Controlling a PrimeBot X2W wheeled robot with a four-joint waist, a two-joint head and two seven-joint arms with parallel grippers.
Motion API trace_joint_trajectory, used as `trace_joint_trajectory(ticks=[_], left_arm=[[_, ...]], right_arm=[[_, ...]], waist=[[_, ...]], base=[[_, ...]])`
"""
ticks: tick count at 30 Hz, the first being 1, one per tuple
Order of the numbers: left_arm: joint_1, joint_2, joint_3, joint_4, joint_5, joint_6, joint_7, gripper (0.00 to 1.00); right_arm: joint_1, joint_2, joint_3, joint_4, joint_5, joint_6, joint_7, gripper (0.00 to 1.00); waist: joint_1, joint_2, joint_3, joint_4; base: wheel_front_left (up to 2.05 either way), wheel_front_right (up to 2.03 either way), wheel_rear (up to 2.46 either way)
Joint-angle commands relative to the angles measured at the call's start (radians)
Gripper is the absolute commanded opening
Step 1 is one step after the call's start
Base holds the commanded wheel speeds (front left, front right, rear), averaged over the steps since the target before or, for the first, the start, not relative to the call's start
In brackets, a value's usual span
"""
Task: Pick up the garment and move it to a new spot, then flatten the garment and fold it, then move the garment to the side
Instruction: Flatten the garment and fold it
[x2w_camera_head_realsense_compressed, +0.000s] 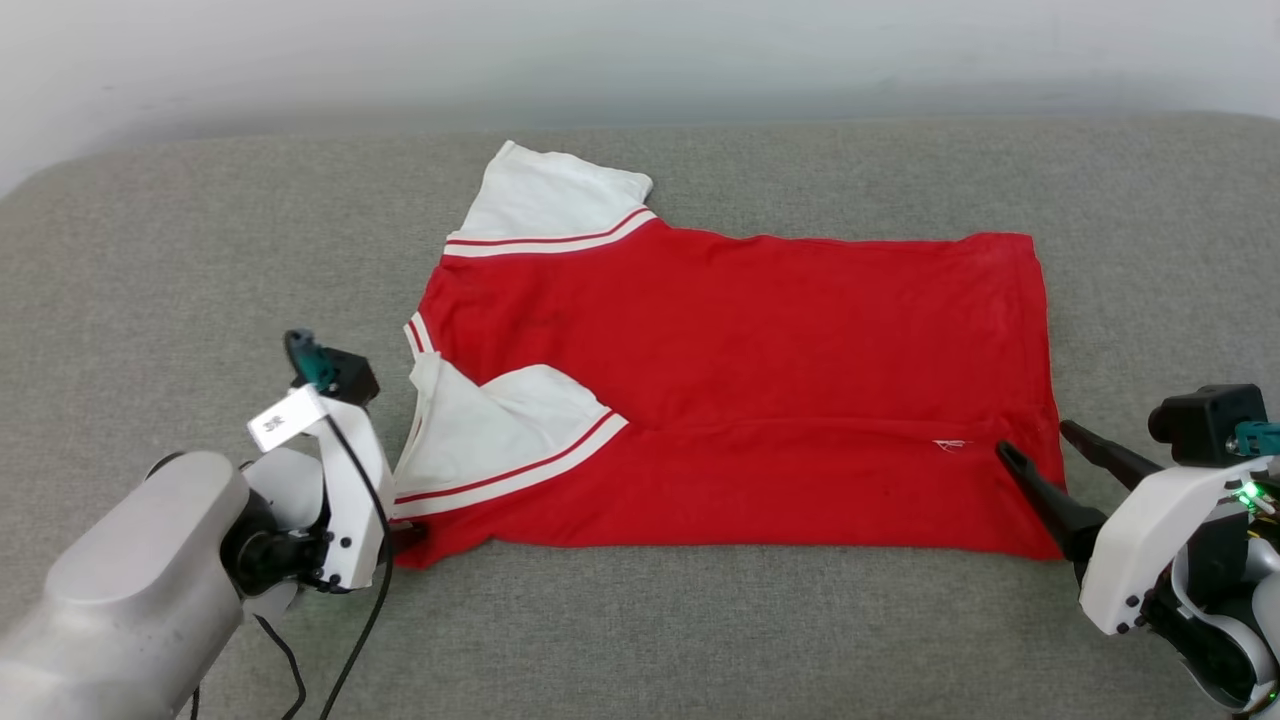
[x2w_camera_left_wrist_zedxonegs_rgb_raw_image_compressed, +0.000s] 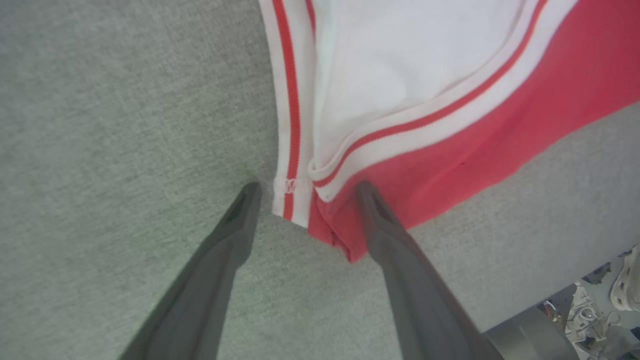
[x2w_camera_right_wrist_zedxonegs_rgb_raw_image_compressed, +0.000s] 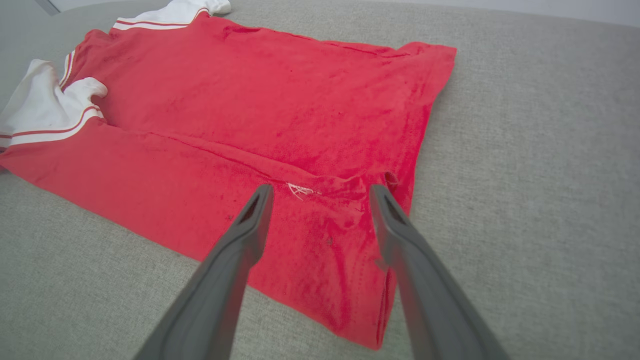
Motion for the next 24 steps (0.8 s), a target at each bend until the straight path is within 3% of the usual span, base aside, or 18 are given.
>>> trace_joint_trajectory(ticks=[1, 5, 6, 7, 8, 17, 24], left_arm=[[0.023, 0.002, -0.011, 0.012, -0.005, 0.0, 0.003, 1.0], [0.07, -0.009, -0.031, 0.047, -0.021, 0.0, -0.019, 1.0], [0.078, -0.012, -0.035, 0.052, -0.022, 0.001, -0.029, 0.8], [0.083, -0.014, -0.036, 0.056, -0.025, 0.001, -0.041, 0.13], [0.089, -0.015, -0.04, 0.056, -0.03, 0.001, -0.049, 0.0], [0.074, 0.051, -0.033, -0.009, 0.007, 0.001, -0.226, 0.0], [0.077, 0.074, -0.012, -0.102, 0.047, 0.027, -0.332, 0.0]], right_arm=[[-0.015, 0.006, 0.004, -0.001, -0.005, -0.001, 0.003, 1.0], [-0.023, 0.008, 0.014, 0.006, -0.006, -0.001, 0.003, 1.0], [-0.027, 0.008, 0.015, 0.008, -0.005, -0.001, 0.002, 1.0], [-0.029, 0.006, 0.016, 0.009, -0.003, -0.001, 0.002, 1.0], [-0.033, 0.004, 0.016, 0.01, -0.001, -0.001, 0.002, 1.0], [-0.099, -0.088, 0.037, -0.024, -0.021, -0.001, 0.054, 1.0], [-0.166, -0.191, 0.062, -0.07, 0.01, -0.001, 0.203, 1.0]], waist=[[0.0, 0.0, 0.01, -0.012], [0.0, 0.0, 0.018, -0.024], [0.0, 0.0, 0.017, -0.026], [0.0, 0.0, 0.015, -0.027], [0.0, 0.0, 0.011, -0.028], [0.0, 0.0, -0.029, -0.026], [0.0, 0.0, -0.037, -0.011]], base=[[0.0, 0.0, 0.0], [0.0, 0.0, 0.0], [0.0, 0.0, 0.0], [0.0, 0.0, 0.0], [0.0, 0.0, 0.0], [0.0, 0.0, 0.0], [0.0, 0.0, 0.0]])
